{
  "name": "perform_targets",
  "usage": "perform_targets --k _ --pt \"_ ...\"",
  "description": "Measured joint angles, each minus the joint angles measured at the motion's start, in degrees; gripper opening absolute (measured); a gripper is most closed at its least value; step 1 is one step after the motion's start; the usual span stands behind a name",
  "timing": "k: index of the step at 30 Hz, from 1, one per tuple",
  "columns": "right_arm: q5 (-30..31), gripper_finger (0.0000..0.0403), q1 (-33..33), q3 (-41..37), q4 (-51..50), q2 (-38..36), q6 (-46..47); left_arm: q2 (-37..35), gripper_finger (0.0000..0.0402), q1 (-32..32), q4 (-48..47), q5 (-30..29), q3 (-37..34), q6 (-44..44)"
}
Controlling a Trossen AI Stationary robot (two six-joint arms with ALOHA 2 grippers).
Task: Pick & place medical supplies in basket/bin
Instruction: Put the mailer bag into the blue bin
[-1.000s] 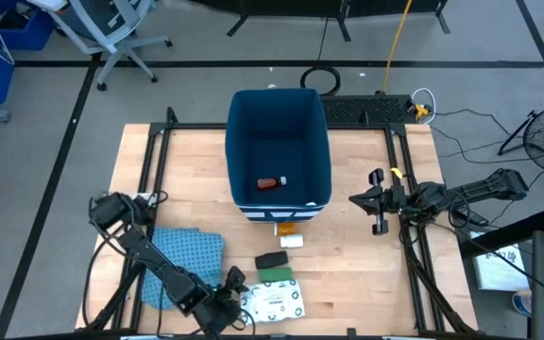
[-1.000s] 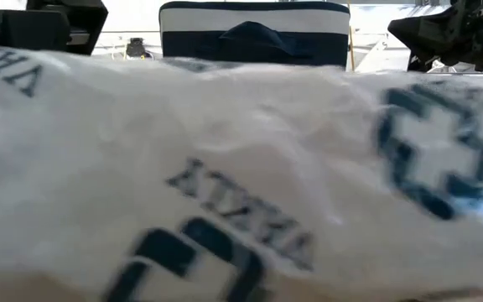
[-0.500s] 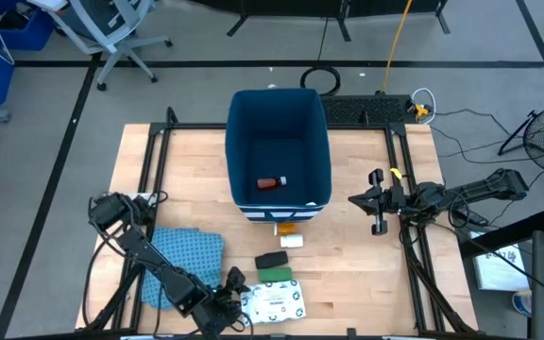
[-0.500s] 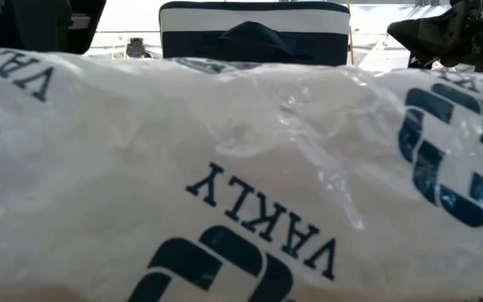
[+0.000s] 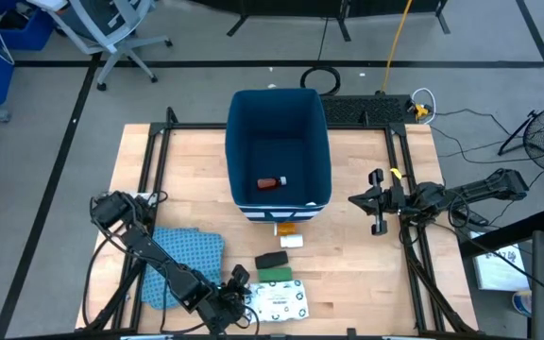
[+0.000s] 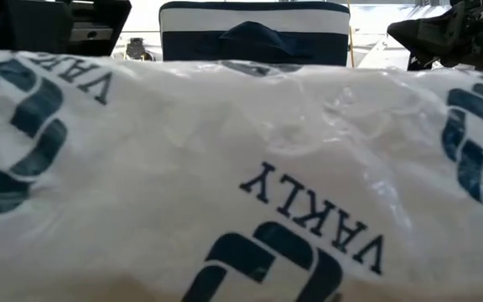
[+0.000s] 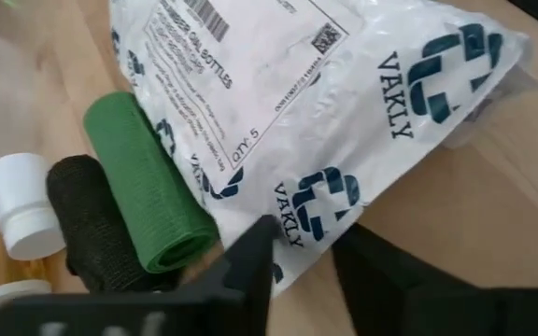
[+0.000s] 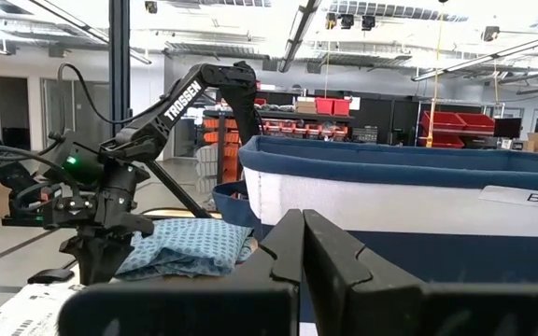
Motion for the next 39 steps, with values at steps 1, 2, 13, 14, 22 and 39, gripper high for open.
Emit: perform_targets --k 1,2,13,14,22,39 --pt "0.00 0.0000 0.00 0.00 0.00 0.00 0.00 0.00 0.0075 0.06 -0.02 0.24 0.00 0.00" --pt "0.00 0.0000 0.00 0.00 0.00 0.00 0.00 0.00 0.0053 0.06 -0.02 0.38 0.00 0.00" --pt "0.01 0.0000 -0.02 0.00 -0.03 -0.02 0.00 -8.43 0.0003 0.06 -9.58 -0.10 -0.07 -1.87" --pt "0.02 0.0000 -0.02 0.00 -0.03 0.00 0.00 -10.34 0.0003 0.06 -10.55 -0.07 -0.07 -1.95" --pt "0.02 0.0000 -0.02 0.00 -0.05 0.00 0.00 -28.82 0.0001 -1.24 -19.37 -0.05 -0.07 -2.65" --pt "0.02 0.0000 -0.02 0.02 -1.34 0.00 -1.18 -71.77 0.0000 -3.54 -13.29 -1.69 -23.51 -5.73"
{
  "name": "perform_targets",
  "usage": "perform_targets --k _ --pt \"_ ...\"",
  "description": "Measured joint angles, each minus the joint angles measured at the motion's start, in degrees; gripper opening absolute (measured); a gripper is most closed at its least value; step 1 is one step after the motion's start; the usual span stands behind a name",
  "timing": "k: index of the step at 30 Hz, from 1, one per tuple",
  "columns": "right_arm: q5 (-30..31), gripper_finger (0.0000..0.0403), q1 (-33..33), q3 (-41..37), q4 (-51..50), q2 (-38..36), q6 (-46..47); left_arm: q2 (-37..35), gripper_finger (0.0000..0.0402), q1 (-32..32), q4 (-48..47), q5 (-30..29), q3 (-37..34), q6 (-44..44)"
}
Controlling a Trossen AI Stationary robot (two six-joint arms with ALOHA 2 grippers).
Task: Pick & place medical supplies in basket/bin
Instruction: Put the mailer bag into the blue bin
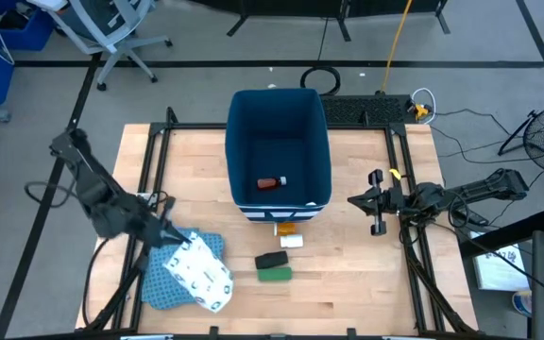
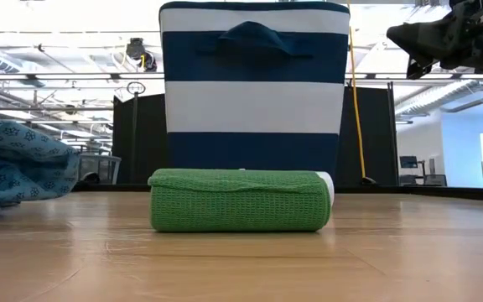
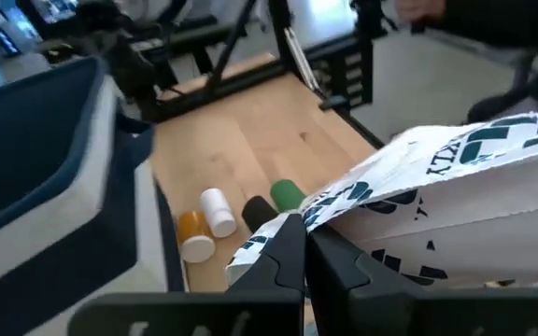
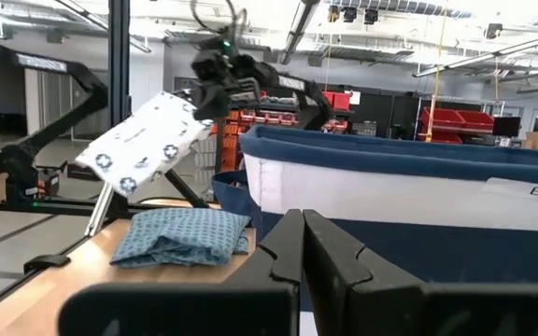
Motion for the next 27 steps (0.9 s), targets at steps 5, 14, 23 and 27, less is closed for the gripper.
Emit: perform_targets --k 5,14,23,27 --pt "0.00 0.0000 0.00 -0.02 0.02 0.01 -0.11 -11.44 0.0000 0.56 1.63 -6.76 -6.06 -1.69" --pt "0.00 0.0000 0.00 -0.02 0.02 0.13 -0.25 -22.51 0.0000 3.98 -3.91 -16.19 -8.07 -2.67" --pt "0.00 0.0000 0.00 -0.01 -0.02 0.52 -0.22 -30.73 0.0000 4.29 -18.17 -18.25 -5.91 -10.86" --pt "0.00 0.0000 0.00 -0.02 -0.22 0.52 -0.17 -33.99 0.0000 4.30 -18.51 -20.46 -5.89 -13.59"
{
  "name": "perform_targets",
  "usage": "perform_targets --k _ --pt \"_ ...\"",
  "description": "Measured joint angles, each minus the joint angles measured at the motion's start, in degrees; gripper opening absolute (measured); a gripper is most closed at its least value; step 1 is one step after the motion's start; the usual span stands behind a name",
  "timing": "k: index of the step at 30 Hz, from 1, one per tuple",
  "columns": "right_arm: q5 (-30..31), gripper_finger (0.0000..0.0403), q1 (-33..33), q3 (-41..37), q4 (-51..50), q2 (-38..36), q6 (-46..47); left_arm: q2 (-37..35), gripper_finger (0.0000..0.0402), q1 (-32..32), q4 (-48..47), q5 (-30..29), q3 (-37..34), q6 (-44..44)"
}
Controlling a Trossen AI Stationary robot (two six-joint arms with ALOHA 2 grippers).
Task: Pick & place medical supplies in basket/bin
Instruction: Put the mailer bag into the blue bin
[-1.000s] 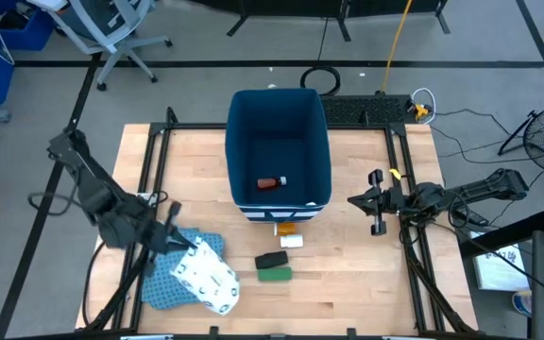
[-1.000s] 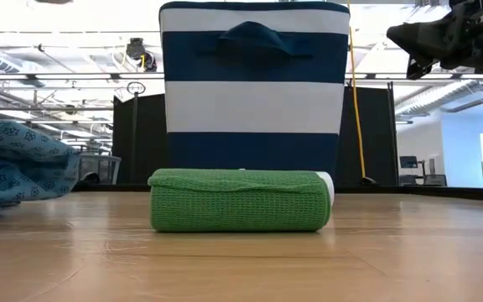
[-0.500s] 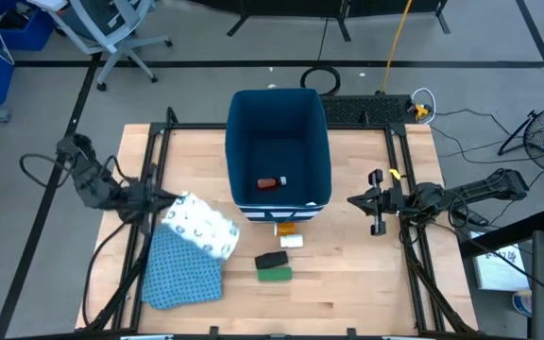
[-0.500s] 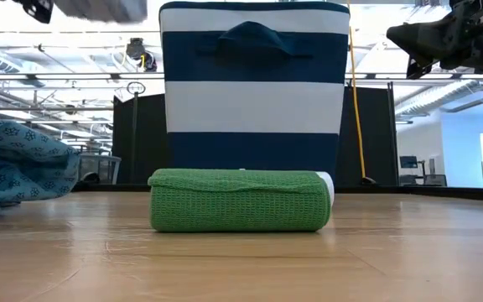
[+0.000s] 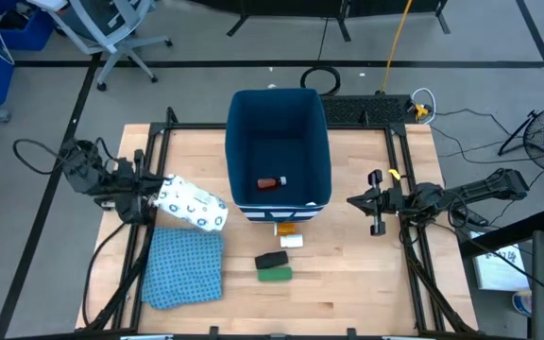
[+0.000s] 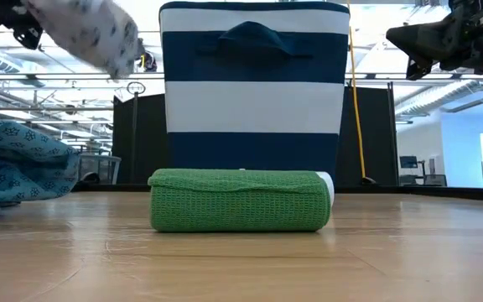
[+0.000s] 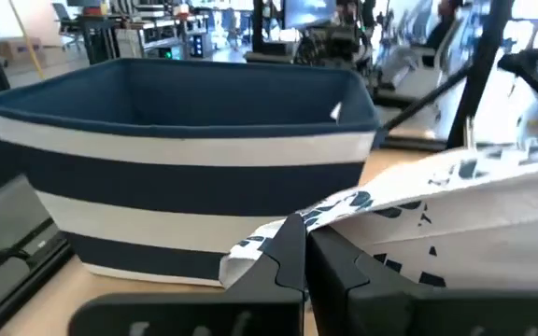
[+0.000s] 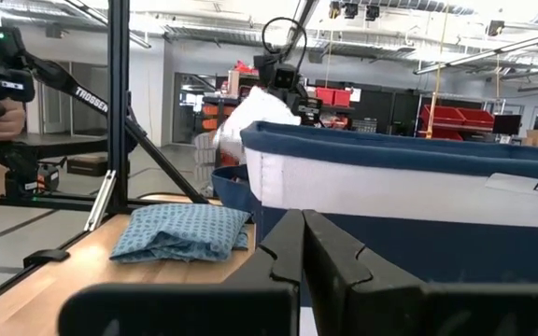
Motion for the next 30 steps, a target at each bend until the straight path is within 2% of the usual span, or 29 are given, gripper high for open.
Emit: perform_targets --k 5,12,17,23,26,30 --pt "0.00 0.0000 0.00 0.01 -0.43 0.00 0.02 -0.81 0.0000 0.00 3.33 -1.02 -0.01 -0.59" --pt "0.00 0.0000 0.00 0.00 -0.01 -0.02 0.04 4.38 0.0000 0.00 27.96 -0.33 2.91 15.79" --pt "0.00 0.0000 0.00 0.01 2.67 -0.02 -0.01 15.14 0.0000 0.00 29.87 -9.36 14.59 22.17" --pt "0.00 0.0000 0.00 0.00 5.52 -0.02 -1.53 29.25 0.0000 0.30 29.96 -13.89 32.17 33.06" --pt "0.00 0.0000 0.00 0.00 5.51 -0.02 -1.60 35.20 0.0000 1.67 29.78 -14.25 39.13 37.22" --pt "0.00 0.0000 0.00 0.00 5.51 -0.02 -1.62 42.34 0.0000 5.80 27.21 -9.42 46.16 38.89"
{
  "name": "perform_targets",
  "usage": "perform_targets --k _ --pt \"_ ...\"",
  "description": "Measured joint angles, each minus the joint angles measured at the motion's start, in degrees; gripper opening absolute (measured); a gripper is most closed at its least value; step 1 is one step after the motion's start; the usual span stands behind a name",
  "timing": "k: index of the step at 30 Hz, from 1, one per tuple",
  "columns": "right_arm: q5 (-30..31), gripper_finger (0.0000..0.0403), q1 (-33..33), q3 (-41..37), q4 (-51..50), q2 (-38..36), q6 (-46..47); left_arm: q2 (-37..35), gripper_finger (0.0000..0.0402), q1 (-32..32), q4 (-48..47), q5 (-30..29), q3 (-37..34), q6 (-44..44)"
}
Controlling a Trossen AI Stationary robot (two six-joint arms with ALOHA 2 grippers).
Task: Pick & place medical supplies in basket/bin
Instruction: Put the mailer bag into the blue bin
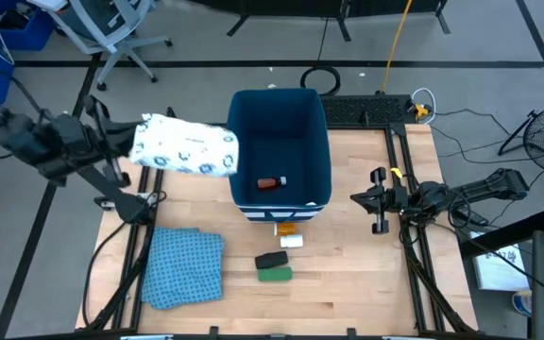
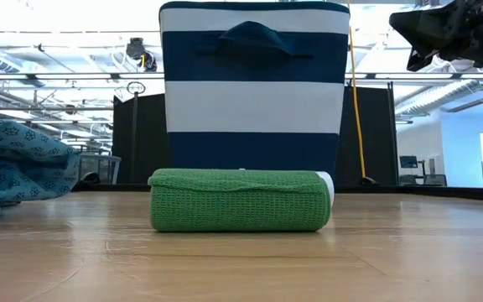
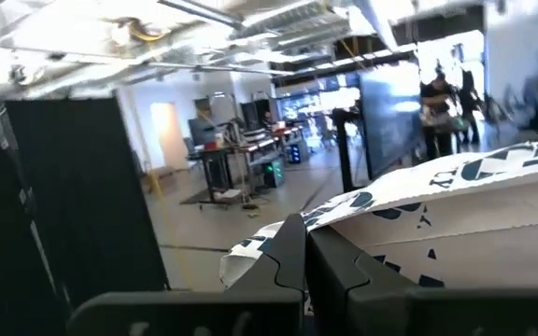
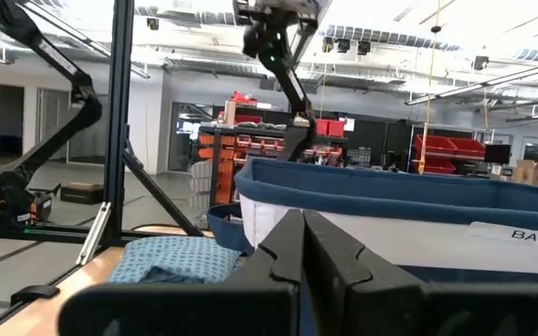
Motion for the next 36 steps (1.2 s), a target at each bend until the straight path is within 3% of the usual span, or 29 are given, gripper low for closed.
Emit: perform_targets --k 5,8,12,15,19,21,24,29,36 --pt "0.00 0.0000 0.00 0.00 -0.02 0.00 0.11 5.87 0.0000 10.23 -14.84 11.49 2.71 -9.83" --pt "0.00 0.0000 0.00 0.00 -0.02 0.00 0.34 6.78 0.0000 18.15 -20.02 22.28 -0.95 -14.80" --pt "-0.02 0.0000 0.00 0.00 -0.02 0.02 1.82 6.69 0.0000 29.63 -6.39 38.65 -8.28 -13.84" --pt "-0.02 0.0000 0.00 0.00 -0.04 0.02 1.90 8.90 0.0000 40.70 1.86 50.20 -9.08 -17.11" --pt "-0.03 0.0000 0.00 0.00 -0.04 0.02 1.90 17.36 0.0000 55.63 0.70 66.58 -4.78 -21.64" --pt "-0.04 0.0000 0.00 0.00 -0.04 0.00 1.86 23.00 0.0000 60.67 -0.82 71.58 -2.15 -22.51" --pt "-0.04 0.0000 0.00 0.00 -0.23 0.02 1.86 30.87 0.0000 65.87 -2.25 76.03 2.48 -20.96" --pt "-0.04 0.0000 0.00 0.00 -2.16 0.02 2.56 42.08 0.0000 71.11 -6.64 78.47 9.67 -15.63" --pt "-0.04 0.0000 0.00 0.00 -0.94 0.00 -4.76 53.52 0.0000 73.42 -13.57 76.55 17.66 -9.49"
